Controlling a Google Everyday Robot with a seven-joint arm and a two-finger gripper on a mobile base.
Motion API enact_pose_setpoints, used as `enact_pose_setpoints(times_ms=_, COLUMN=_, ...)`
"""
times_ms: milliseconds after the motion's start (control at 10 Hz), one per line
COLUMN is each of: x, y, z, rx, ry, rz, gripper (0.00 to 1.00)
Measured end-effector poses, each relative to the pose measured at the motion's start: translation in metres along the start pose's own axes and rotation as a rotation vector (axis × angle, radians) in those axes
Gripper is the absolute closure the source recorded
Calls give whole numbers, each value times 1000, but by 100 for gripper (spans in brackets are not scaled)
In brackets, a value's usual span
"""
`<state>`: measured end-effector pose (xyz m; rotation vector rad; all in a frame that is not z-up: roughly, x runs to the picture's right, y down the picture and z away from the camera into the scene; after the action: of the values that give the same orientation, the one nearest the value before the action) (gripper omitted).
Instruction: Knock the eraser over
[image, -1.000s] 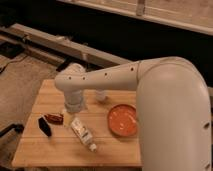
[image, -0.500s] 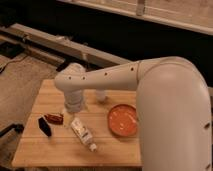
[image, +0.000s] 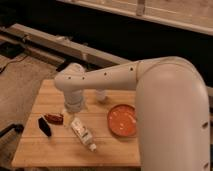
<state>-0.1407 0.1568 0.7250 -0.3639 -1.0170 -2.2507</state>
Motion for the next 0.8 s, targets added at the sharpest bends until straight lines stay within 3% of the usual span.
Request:
enact_pose_setpoints(times_ms=400, x=34, y=-7, z=9, rx=-103, ry=-76, rz=-24, gripper=20)
enact_pose_setpoints(times_ms=800, x=68, y=-2, z=14, rx=-208, ry=-93, rz=-17, gripper=20)
